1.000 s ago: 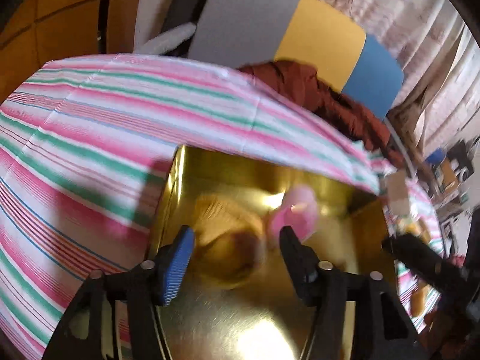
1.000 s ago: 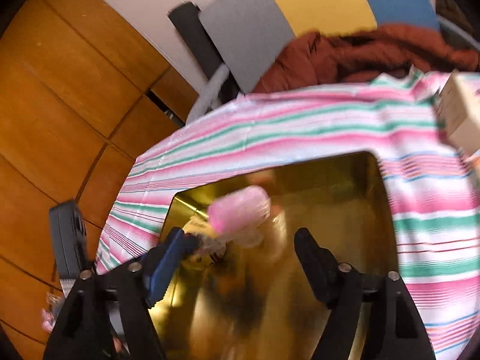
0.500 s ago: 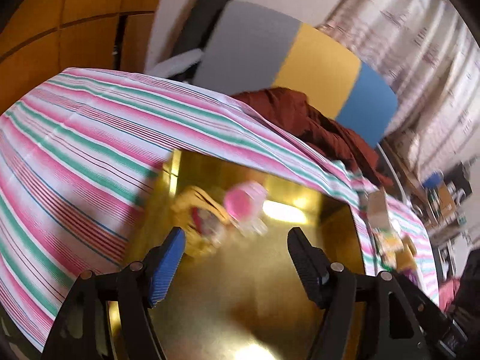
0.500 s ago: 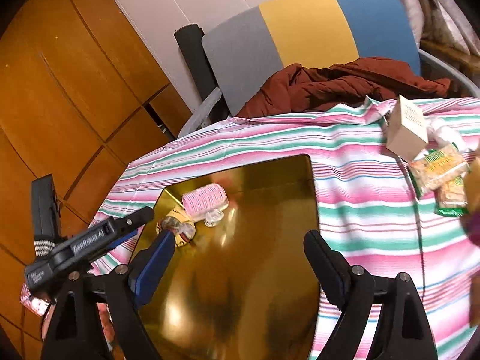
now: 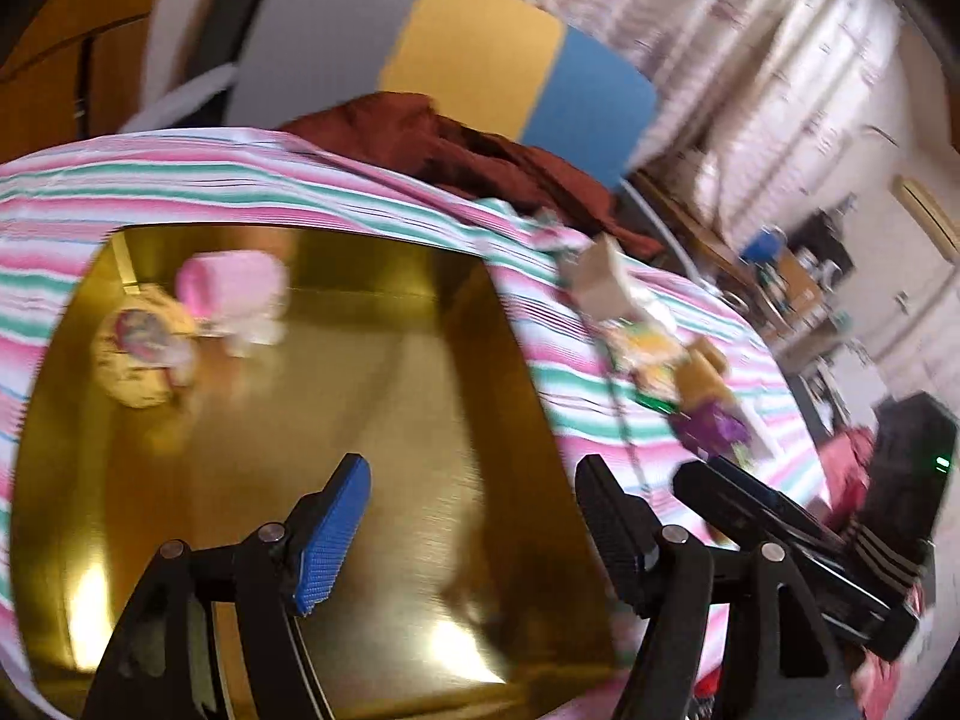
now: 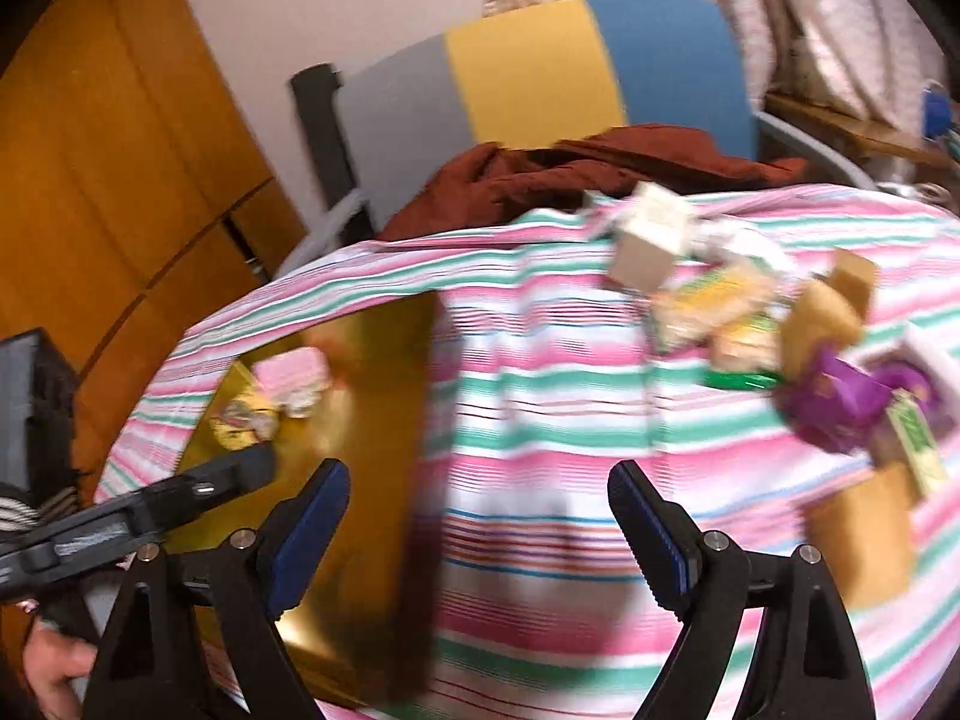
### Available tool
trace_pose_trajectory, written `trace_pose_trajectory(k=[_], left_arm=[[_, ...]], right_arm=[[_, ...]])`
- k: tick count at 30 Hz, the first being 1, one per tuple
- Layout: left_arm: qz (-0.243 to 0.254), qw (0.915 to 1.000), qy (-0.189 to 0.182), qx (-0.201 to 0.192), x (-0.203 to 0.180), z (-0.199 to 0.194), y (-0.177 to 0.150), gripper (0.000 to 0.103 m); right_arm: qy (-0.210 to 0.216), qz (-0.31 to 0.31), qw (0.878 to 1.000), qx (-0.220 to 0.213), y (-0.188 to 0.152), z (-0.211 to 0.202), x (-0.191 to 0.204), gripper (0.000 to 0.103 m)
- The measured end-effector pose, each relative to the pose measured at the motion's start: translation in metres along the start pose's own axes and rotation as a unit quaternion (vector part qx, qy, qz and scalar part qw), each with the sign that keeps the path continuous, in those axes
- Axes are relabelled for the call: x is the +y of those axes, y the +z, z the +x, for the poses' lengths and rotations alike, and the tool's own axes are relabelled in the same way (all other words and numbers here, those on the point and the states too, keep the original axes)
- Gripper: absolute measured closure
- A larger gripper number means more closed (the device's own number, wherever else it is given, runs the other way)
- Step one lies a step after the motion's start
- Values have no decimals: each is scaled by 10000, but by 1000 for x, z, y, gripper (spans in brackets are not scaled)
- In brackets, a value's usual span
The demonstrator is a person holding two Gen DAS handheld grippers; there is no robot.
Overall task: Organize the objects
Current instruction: 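Grasp the yellow sponge with the left gripper while the right gripper grasps the green box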
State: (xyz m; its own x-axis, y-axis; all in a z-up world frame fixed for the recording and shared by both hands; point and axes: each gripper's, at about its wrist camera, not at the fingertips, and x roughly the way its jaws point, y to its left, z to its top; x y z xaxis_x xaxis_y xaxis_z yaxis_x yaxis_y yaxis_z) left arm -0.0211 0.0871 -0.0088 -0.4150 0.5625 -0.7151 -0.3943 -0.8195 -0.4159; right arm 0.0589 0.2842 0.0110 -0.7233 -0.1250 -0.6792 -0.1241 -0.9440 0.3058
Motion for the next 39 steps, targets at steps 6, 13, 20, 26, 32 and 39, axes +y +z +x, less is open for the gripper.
trace_pose_trajectory(k=[6,13,20,26,32,39], left_arm=[[379,9974,-506,349,-41,11,-11,31],[807,9935,-564,580,-75,20,-26,31],[997,9909,-543,718,-91,27,-34,31],[1103,9897,-475,777,-99,32,-35,31],[1171,9888,-433,821,-106,36,-34,31],[1296,9855,-496,972,-121,46,-38,31]], right_arm=[[-583,311,9978,-49,-14,-23,-58,15],[-1285,1046,9858,-285,-25,-52,-136,15],[-1366,1341,9814,-166,-36,-42,-164,15],[-406,1063,9934,-111,-36,-31,-134,13],[-966,1215,9849,-761,-30,-62,-164,27],[-1527,1109,9817,-251,-19,-39,-214,40]])
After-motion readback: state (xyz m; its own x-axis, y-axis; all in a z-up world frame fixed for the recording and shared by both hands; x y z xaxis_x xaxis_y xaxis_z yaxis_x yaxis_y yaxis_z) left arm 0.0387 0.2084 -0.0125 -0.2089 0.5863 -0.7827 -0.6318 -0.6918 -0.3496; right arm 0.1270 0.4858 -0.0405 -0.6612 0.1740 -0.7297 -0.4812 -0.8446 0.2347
